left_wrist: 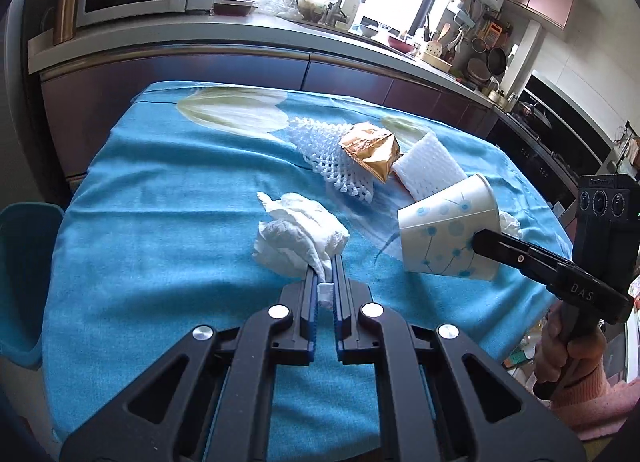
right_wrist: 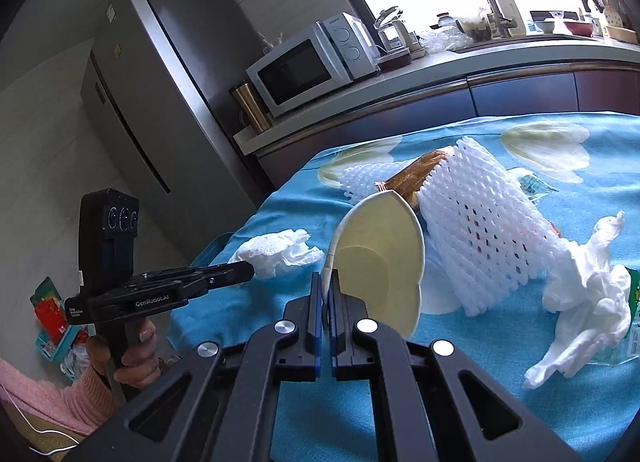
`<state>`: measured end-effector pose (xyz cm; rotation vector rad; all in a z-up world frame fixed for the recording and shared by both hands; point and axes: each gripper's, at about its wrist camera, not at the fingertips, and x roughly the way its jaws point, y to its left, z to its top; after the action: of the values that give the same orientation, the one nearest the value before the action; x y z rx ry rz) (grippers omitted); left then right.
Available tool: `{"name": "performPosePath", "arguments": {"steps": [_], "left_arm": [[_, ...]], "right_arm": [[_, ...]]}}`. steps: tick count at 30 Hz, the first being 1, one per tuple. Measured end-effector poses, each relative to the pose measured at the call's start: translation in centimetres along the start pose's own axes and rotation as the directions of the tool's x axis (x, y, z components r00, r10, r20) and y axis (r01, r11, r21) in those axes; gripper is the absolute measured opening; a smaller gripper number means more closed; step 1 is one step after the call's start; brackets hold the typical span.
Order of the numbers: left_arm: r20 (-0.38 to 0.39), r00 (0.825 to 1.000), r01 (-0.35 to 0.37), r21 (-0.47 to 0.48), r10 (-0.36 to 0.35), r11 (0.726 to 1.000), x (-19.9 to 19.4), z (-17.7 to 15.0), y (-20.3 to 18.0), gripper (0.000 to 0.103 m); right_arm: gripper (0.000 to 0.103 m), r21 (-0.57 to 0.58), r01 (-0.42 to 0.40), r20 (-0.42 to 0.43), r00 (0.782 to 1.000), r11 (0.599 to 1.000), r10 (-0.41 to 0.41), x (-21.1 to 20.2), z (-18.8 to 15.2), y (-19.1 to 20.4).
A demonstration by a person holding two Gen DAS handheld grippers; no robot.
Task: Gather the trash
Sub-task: 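Grasp the white tissue with the left tool while the right tool grasps the cream cup, then carry the tissue and cream cup to the teal bin and release both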
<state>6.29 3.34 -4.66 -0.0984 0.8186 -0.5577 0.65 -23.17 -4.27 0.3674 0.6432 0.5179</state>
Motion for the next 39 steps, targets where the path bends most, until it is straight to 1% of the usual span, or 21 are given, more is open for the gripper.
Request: {"name": "performPosePath", "arguments": {"steps": [10,26,32,39], "left_arm": [[0.067,0.997,-0.043,-0.059,0.047,0.997,-4.1,-1.0,2.4,0.007],[0.131,0.983,-0.108,-0.148,0.128,0.983,-8.9,-2.1,6.1,0.007],[0.149,0.975,-0.138,-0.174,0.165,0.975,-10.5,-2.6,7.3,0.007],[0.174,0.961,-0.176,-0.219,0.216,0.960,-12.7,-3.1,9.2,0.007]], "right_arm": [[0.002,-0.053,-0.058,-0.017,0.998,0.997,0.058,1.6,1.0,2.4],[0.002,-0.130,-0.168,-0.063,0.985,0.977,0.161,5.1,2.6,6.4],[0.002,-0.149,-0.204,-0.083,0.978,0.968,0.193,6.4,2.8,7.8],[0.002,-0.176,-0.245,-0.116,0.967,0.953,0.227,8.2,3.1,9.7]]}}
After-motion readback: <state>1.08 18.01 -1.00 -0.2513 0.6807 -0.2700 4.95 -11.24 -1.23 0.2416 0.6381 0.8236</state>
